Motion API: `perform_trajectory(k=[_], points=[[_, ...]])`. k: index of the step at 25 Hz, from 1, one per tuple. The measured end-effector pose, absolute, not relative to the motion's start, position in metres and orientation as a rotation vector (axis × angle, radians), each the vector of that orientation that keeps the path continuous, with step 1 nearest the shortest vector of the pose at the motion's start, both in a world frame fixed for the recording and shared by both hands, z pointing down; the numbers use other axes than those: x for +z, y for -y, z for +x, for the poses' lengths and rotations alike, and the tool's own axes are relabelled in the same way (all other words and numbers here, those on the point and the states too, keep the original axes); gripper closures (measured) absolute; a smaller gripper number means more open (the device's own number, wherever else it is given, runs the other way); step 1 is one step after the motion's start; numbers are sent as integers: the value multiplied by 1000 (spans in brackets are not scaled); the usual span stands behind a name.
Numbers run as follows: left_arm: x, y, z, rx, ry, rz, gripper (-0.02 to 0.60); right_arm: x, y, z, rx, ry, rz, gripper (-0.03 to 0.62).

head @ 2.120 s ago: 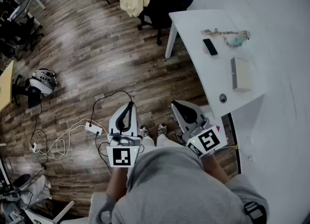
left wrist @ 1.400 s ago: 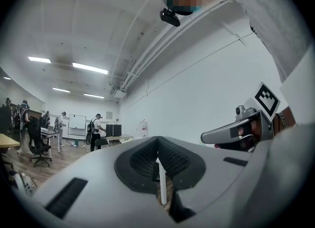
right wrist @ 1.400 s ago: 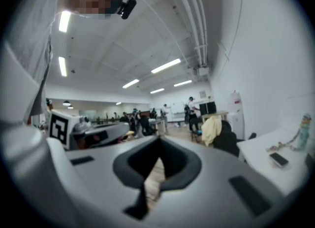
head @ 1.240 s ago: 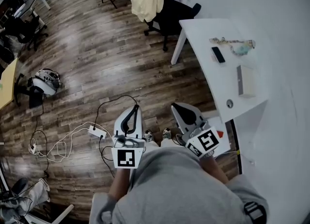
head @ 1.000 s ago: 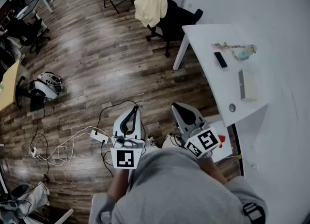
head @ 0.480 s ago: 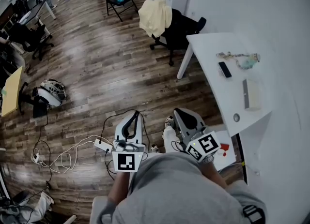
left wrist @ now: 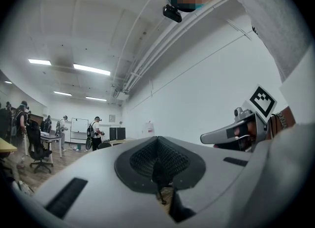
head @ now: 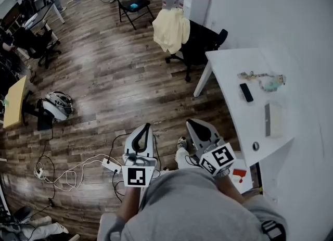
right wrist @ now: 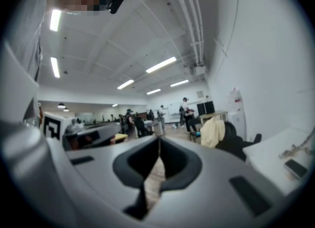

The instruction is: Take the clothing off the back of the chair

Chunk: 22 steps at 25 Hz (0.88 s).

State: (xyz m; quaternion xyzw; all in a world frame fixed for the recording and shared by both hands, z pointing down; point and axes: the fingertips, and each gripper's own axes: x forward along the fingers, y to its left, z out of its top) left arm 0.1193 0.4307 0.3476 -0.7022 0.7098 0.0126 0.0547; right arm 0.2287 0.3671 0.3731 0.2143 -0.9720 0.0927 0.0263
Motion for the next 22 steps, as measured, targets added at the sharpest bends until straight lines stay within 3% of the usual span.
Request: perform_trajectory(k=[22], points=[[339,-269,109,50,-2259,-2009,549,377,-195,217,284,3026,511,560]])
